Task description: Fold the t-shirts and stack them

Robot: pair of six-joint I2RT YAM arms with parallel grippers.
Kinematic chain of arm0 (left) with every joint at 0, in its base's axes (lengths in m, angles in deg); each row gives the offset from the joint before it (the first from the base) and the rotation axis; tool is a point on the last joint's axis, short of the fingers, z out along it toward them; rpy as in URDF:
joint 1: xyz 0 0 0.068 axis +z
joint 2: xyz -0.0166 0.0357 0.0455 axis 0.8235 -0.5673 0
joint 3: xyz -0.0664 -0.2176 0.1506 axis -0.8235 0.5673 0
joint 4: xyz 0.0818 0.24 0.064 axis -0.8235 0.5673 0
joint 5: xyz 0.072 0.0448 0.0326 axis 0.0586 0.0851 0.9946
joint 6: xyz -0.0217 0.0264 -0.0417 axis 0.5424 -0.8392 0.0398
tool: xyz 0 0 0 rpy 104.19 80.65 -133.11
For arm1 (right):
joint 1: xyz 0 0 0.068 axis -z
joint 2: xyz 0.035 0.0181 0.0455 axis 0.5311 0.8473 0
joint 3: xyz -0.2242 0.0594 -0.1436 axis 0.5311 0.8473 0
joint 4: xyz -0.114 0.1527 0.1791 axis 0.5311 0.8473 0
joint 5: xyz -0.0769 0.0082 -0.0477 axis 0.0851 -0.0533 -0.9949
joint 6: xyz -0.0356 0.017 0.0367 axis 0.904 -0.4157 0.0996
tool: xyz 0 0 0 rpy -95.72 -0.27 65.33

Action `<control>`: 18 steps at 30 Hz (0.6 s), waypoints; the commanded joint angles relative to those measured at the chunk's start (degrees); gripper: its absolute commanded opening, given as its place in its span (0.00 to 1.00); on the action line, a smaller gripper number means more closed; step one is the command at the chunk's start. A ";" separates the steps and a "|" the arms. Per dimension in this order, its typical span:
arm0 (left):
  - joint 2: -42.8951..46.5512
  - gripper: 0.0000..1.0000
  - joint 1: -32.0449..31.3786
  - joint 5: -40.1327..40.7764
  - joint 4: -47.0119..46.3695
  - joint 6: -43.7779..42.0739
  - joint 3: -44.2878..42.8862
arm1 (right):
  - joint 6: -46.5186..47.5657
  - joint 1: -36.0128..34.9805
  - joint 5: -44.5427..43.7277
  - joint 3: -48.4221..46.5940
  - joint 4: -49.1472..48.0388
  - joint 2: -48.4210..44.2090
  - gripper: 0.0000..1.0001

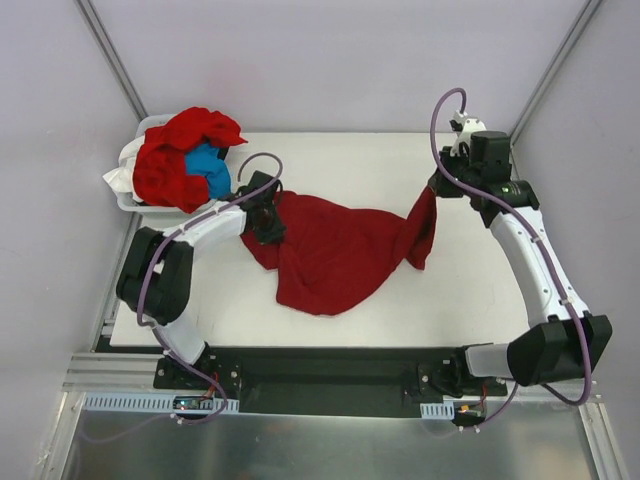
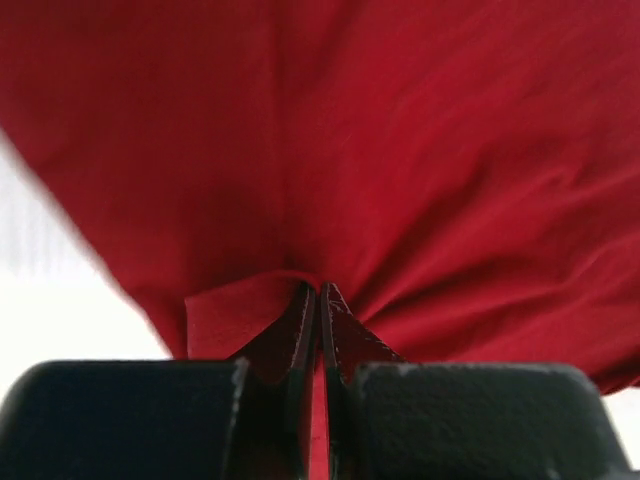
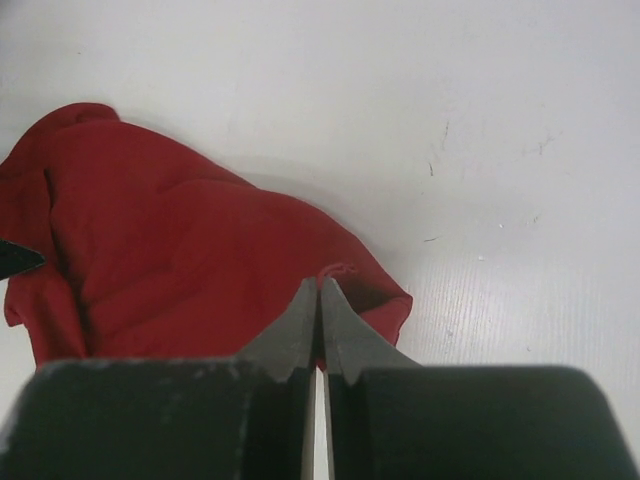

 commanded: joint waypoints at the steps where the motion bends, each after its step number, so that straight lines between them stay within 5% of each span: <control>1: -1.53 0.00 2.90 1.02 -6.96 -4.49 -6.24 | -2.62 0.14 -3.44 -2.99 -4.18 1.60 0.01; 9: -17.07 0.00 7.58 -3.80 -10.31 -6.78 -22.77 | -1.83 0.22 -5.90 0.87 -5.51 1.69 0.01; 13: -19.81 0.00 6.96 -3.99 -10.22 -6.33 -23.14 | -0.87 0.22 -7.04 1.40 -5.16 2.30 0.01; 16: -16.92 0.28 6.70 -4.33 -10.13 -7.65 -19.28 | 0.10 0.22 -8.87 0.97 -4.63 3.00 0.01; 17: -12.82 0.48 6.70 -4.69 -10.05 -8.00 -17.70 | 0.36 0.22 -9.07 0.88 -4.54 3.18 0.01; 18: -9.82 0.55 6.61 -5.04 -9.87 -8.18 -15.86 | 0.45 0.22 -9.33 0.62 -4.10 3.35 0.01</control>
